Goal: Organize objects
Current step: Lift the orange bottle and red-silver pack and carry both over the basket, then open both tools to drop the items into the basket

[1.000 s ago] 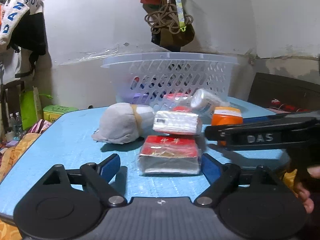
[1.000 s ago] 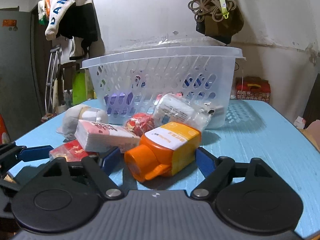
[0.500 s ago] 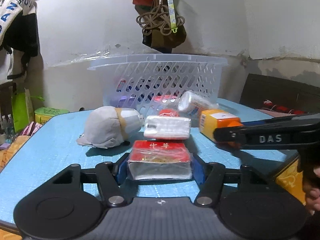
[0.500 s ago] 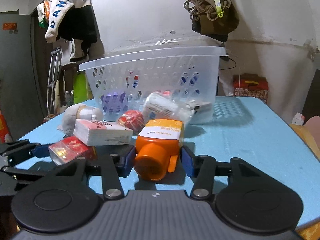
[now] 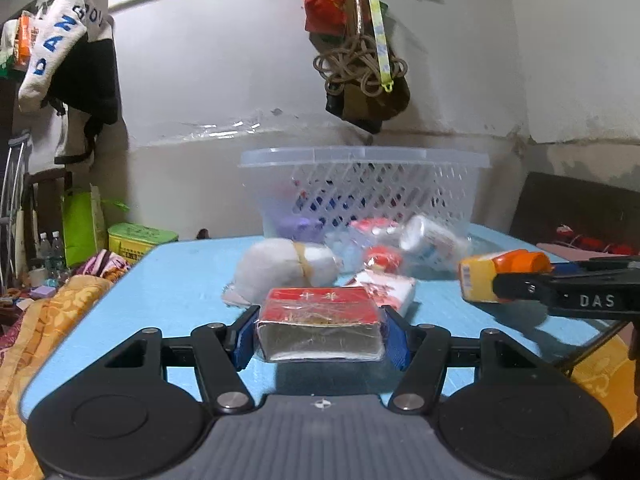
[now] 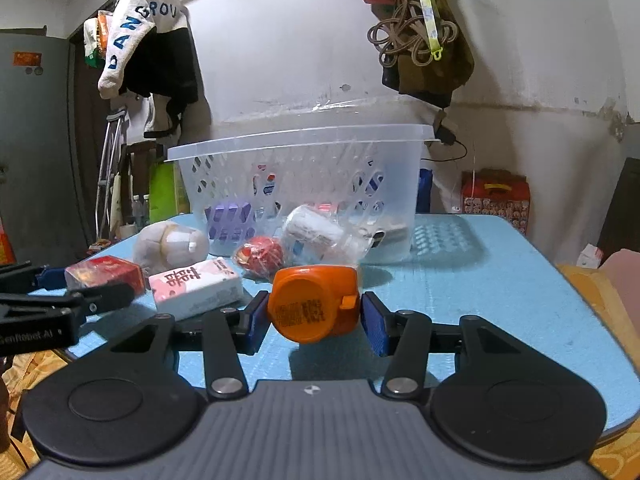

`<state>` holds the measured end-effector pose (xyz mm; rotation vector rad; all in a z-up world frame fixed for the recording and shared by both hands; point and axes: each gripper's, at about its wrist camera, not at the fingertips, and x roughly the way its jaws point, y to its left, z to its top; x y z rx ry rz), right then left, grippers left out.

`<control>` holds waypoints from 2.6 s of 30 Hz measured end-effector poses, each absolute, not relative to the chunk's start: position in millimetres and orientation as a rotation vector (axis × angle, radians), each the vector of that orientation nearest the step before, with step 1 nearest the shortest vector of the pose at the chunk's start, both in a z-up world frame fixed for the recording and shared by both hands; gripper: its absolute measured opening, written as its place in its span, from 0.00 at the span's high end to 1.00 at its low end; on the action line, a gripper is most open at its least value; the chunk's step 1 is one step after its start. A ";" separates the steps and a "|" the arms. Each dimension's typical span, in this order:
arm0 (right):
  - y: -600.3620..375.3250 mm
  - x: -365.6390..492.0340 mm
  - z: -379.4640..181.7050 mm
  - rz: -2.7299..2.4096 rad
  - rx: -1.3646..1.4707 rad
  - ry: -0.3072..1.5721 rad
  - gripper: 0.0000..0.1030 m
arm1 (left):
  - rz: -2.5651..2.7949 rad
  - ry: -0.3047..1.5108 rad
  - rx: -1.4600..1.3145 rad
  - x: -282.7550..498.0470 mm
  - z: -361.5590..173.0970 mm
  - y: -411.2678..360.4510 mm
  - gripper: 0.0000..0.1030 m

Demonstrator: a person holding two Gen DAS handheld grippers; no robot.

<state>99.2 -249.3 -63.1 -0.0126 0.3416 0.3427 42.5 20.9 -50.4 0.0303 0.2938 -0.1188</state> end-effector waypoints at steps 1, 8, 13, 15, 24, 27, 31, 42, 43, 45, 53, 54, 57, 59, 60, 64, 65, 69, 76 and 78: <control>-251.0 99.3 -63.0 0.337 -0.009 0.344 0.49 | -0.116 0.293 0.035 42.9 -49.7 20.6 0.36; -256.7 91.3 -61.6 0.327 -0.008 0.338 0.49 | -0.120 0.290 0.015 40.4 -48.9 23.7 0.36; -258.2 86.2 -57.1 0.328 -0.009 0.319 0.49 | -0.118 0.280 0.004 37.5 -44.8 26.0 0.36; -258.5 86.0 -57.8 0.328 -0.012 0.319 0.49 | -0.119 0.278 0.002 36.6 -43.6 26.5 0.36; -258.2 94.0 -70.9 0.310 -0.003 0.330 0.48 | -0.122 0.288 -0.007 34.5 -45.6 26.7 0.36; -256.5 100.1 -76.3 0.303 0.004 0.338 0.47 | -0.122 0.292 -0.008 35.1 -46.9 26.7 0.36; -253.6 109.2 -77.6 0.293 0.012 0.343 0.44 | -0.121 0.300 -0.008 36.6 -48.9 25.8 0.36; -262.2 98.1 -45.7 0.300 -0.018 0.269 0.47 | -0.141 0.257 -0.027 37.3 -36.1 28.1 0.36; -263.6 97.9 -40.5 0.305 -0.011 0.263 0.47 | -0.145 0.253 -0.027 39.1 -32.9 28.6 0.36; -267.8 97.1 -28.9 0.322 0.007 0.249 0.47 | -0.160 0.240 -0.031 42.1 -25.8 29.2 0.36; -266.0 117.8 39.1 0.408 0.030 0.169 0.47 | -0.286 0.134 -0.067 63.0 33.3 33.7 0.36; -261.8 127.6 50.7 0.411 0.023 0.158 0.47 | -0.300 0.126 -0.071 73.1 44.6 34.3 0.36; -249.1 177.2 72.5 0.426 0.017 0.192 0.47 | -0.297 0.158 -0.093 120.5 73.4 35.0 0.36; -242.4 213.3 72.2 0.417 0.010 0.253 0.47 | -0.272 0.223 -0.110 160.2 84.4 35.2 0.36; -238.0 228.5 69.9 0.404 -0.006 0.278 0.47 | -0.266 0.246 -0.131 178.2 87.1 36.5 0.36; -232.2 257.1 59.1 0.392 -0.013 0.294 0.38 | -0.303 0.309 -0.193 226.6 87.7 34.6 0.25; -232.8 260.6 57.2 0.393 -0.013 0.294 0.30 | -0.333 0.323 -0.212 235.7 86.8 33.7 0.10; -248.7 240.5 61.0 0.345 0.003 0.216 0.00 | -0.301 0.344 -0.221 240.0 79.6 31.7 0.06; -282.4 165.8 31.7 0.400 0.082 0.177 0.00 | -0.296 0.229 -0.130 147.0 61.0 29.2 0.06; -280.9 160.9 11.2 0.396 0.049 0.236 0.00 | -0.311 0.257 -0.130 120.5 39.0 30.2 0.06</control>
